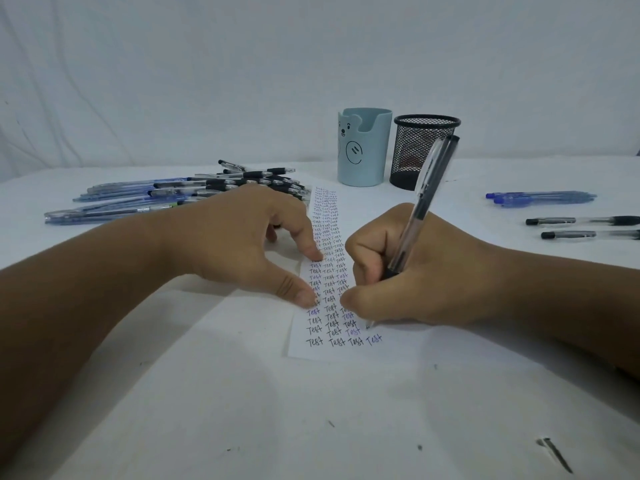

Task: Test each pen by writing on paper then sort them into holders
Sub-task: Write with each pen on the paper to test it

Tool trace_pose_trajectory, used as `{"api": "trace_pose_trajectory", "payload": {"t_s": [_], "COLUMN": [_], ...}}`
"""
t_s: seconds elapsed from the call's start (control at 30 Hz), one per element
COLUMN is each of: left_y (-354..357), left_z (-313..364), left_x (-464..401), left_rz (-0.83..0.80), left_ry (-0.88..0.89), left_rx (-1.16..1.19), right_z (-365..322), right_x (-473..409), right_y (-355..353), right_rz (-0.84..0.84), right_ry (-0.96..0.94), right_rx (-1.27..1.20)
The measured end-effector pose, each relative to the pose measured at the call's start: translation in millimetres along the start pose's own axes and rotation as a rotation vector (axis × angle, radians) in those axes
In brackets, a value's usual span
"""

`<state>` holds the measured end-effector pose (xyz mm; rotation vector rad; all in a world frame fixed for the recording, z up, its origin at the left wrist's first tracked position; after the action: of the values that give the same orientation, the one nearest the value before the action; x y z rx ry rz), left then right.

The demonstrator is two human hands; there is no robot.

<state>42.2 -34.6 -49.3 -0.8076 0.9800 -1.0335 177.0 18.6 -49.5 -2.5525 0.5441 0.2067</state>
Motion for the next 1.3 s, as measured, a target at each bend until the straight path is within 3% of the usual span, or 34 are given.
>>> {"api": "trace_pose_trajectory", "payload": {"t_s": [0.1, 1.3], "left_y": [4.1, 0.5], "left_z": [-18.8, -5.6], "left_x": [-2.1, 3.6], "left_rz": [0.0, 0.029], "left_ry": [-0.087, -0.065], "left_rx": [-0.068, 0.036], "right_z": [0.5, -0.1], "right_x": [0.2, -2.0], "right_y": [0.6, 2.4], "right_rz": [0.009, -0.031], "right_ry": [0.0, -0.063], "right_rx": [0.024, 0.016]}}
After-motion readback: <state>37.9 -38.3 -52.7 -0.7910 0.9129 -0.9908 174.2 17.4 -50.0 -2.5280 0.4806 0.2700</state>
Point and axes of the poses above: each hand's wrist, its own x-axis away from the middle knuckle, its own y-axis out of the palm, z = x × y, the point moved 8 cm from there along -x, towards the middle knuckle, and after that the axes turned 12 degrees about z, right-handed, at the moved point
